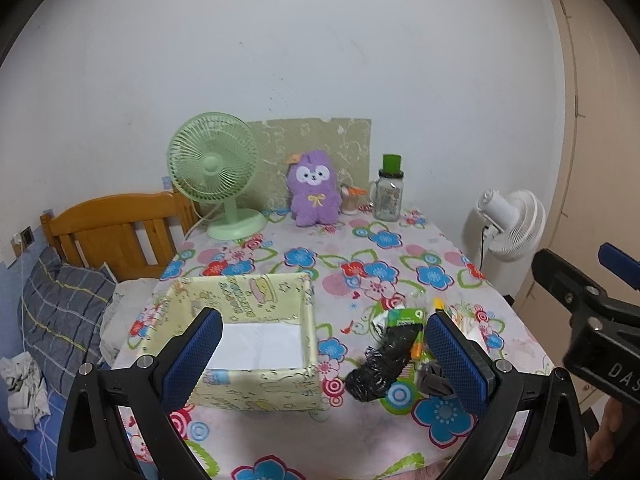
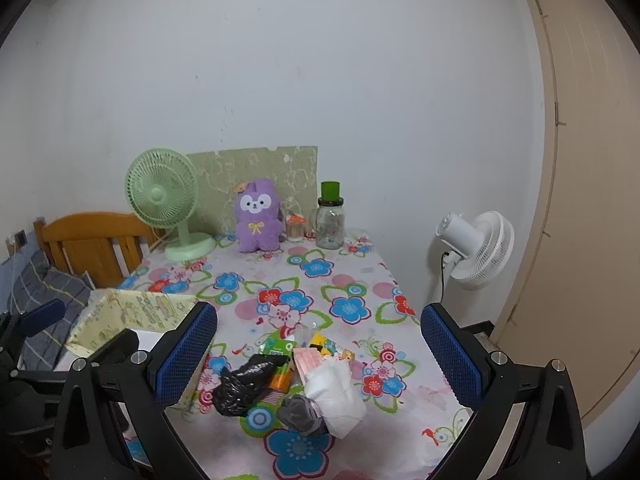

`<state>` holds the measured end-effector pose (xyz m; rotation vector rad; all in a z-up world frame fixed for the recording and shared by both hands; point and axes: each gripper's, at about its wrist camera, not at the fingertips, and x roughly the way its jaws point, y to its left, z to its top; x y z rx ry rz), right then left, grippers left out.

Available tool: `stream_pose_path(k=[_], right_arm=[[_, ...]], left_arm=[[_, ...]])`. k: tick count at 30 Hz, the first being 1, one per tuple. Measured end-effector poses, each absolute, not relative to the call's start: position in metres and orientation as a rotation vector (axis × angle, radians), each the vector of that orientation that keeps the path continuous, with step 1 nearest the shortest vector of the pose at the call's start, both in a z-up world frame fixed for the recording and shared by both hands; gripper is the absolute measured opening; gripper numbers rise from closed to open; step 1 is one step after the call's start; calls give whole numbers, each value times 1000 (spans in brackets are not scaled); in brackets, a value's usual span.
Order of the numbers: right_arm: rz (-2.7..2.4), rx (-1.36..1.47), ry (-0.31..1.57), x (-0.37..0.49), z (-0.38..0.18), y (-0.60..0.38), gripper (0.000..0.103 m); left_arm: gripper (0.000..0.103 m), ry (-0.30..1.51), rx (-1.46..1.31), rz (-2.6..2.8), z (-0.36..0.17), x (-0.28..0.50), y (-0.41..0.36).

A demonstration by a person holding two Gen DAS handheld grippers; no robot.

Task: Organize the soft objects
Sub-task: 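Move both tools toward the pile of items beside the fabric box, then grasp the black plastic bag with the left tool while the right tool grasps the white cloth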

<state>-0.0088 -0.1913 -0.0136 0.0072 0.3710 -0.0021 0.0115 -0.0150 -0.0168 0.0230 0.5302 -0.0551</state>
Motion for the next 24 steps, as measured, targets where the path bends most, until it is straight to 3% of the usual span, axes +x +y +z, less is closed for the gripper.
stream_pose_path(k=[24], right_arm=[[34,-40,532,61,-91,-207,98]], left_arm=[[102,696,68,-162,-103,69,-83]])
